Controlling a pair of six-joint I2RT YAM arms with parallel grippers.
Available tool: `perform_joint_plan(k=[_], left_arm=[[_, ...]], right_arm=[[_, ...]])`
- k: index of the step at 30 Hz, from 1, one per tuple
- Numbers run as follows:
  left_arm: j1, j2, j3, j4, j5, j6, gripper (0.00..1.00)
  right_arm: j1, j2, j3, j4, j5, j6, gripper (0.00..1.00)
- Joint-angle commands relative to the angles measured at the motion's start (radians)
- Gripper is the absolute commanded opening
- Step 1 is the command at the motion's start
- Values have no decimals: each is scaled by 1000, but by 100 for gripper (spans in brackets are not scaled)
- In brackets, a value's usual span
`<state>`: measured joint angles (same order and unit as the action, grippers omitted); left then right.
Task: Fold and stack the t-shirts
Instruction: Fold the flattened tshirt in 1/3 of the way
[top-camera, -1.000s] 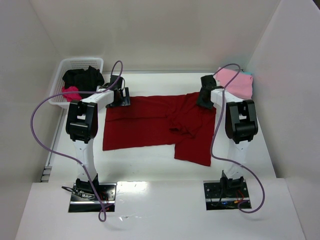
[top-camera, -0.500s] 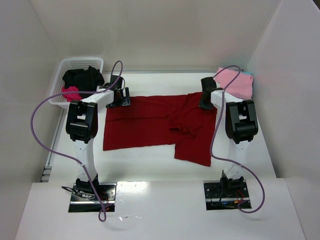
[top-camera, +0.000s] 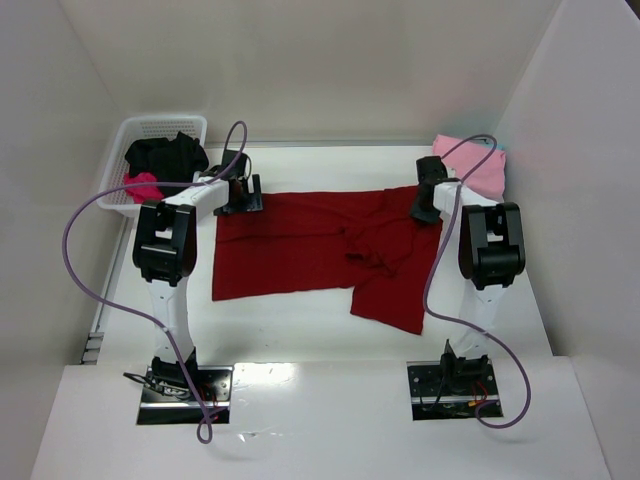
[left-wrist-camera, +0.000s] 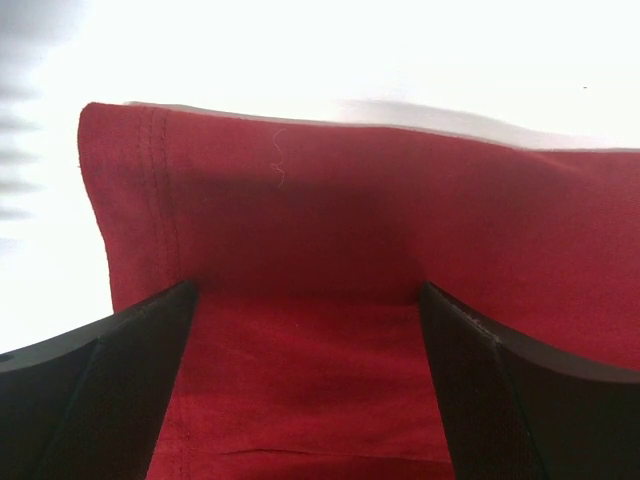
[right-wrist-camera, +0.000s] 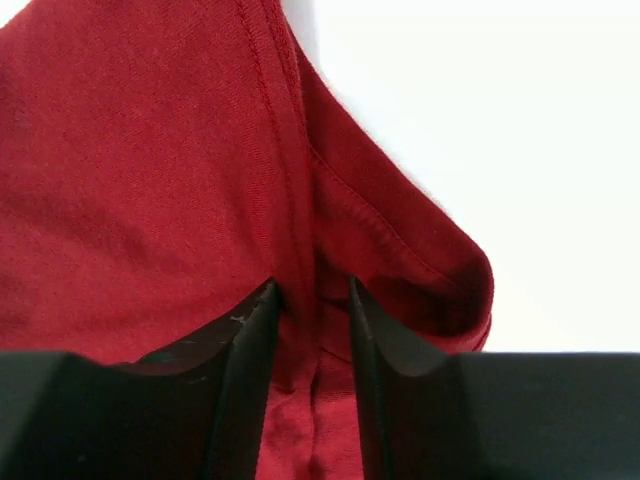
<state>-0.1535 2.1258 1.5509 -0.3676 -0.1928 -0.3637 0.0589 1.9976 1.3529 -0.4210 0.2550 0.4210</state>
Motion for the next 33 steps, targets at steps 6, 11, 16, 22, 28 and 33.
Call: perform_joint_plan(k=[6, 11, 16, 22, 28, 33], left_arm=[[6, -19, 20, -45, 53, 32, 99], [6, -87, 2, -25, 81, 19, 99], [6, -138, -32, -14, 75, -26, 99], [6, -168, -66, -5, -23, -78, 99], [6, -118, -57, 13, -57, -106, 99], [6, -44, -12, 24, -37, -141, 95]], right_arm=[[-22, -146, 77, 3, -141, -65, 73], [-22, -139, 173, 60, -197, -99, 74], [-22, 50, 288, 33, -221, -78, 57], [-22, 108, 267, 71, -230, -62, 22], [-22, 167, 267, 71, -240, -83, 19], [-22, 226, 299, 51, -229, -93, 23]])
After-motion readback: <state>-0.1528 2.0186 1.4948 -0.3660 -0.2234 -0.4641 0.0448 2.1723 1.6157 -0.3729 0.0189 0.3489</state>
